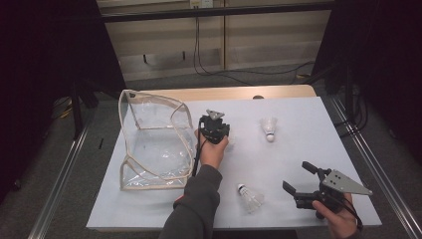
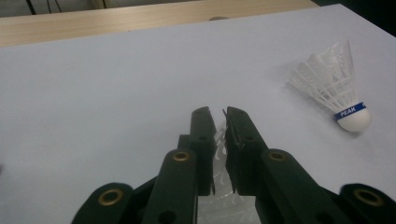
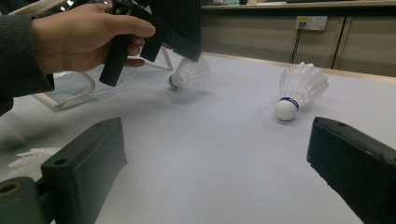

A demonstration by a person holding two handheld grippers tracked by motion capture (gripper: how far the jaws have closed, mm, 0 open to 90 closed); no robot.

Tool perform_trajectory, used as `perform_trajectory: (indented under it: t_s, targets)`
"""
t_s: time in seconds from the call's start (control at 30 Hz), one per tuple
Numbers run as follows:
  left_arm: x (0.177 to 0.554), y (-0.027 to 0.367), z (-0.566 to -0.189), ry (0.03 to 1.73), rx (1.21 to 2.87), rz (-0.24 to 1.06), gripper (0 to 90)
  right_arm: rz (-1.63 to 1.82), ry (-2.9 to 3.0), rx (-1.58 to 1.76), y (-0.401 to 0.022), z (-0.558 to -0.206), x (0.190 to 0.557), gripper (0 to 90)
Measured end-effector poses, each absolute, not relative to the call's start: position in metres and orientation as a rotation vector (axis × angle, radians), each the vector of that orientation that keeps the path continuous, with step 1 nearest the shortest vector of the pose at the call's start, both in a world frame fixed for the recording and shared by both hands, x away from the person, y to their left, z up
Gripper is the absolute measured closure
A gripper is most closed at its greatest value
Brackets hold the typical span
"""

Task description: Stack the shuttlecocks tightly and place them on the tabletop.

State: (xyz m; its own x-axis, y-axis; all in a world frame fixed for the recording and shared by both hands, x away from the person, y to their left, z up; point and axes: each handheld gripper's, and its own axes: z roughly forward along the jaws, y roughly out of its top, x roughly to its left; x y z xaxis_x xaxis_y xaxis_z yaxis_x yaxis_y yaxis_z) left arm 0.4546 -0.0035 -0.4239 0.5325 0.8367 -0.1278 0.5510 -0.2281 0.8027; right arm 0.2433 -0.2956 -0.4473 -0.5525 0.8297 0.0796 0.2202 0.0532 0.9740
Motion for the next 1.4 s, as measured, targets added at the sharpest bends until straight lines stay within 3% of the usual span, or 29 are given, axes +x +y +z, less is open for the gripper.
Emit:
perform_trajectory:
  t_s: [0.5, 1.4]
  targets:
    - [0.4541, -0.0063, -0.4256, 1.136, 1.918, 0.41, 72.8, 1.532, 1.818, 1.047, -0.2954, -0.4472, 0.2434, 3.5]
    - [0.4546, -0.0065, -0.426, 1.133, 1.917, 0.415, 65.5, 1.531, 1.82, 1.047, -0.2954, -0.4473, 0.2434, 3.5]
